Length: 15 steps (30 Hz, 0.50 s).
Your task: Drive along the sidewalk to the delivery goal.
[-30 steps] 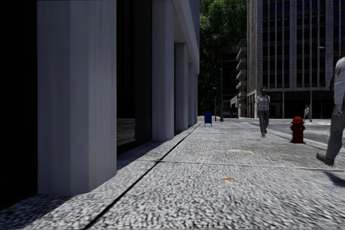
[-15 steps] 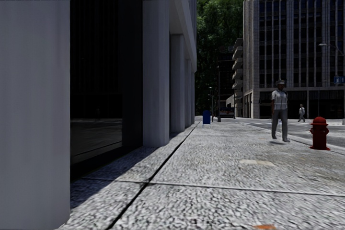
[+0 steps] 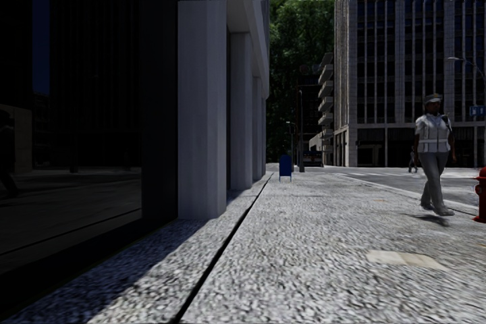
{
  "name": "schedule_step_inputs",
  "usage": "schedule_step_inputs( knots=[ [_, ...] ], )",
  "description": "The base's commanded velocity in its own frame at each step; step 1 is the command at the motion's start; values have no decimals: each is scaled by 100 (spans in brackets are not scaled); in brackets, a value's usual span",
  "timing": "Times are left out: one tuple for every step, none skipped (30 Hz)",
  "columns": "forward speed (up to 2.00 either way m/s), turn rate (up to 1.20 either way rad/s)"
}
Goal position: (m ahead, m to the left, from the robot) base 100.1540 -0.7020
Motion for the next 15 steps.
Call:
schedule_step_inputs(
  knots=[
    [200, -23],
    [200, -23],
    [200, -23],
    [200, -23],
    [200, -23],
    [200, -23],
    [200, -25],
    [200, -28],
    [200, -29],
    [200, -29],
    [200, -30],
    [200, -33],
    [200, -33],
    [200, -34],
    [200, -34]
  ],
)
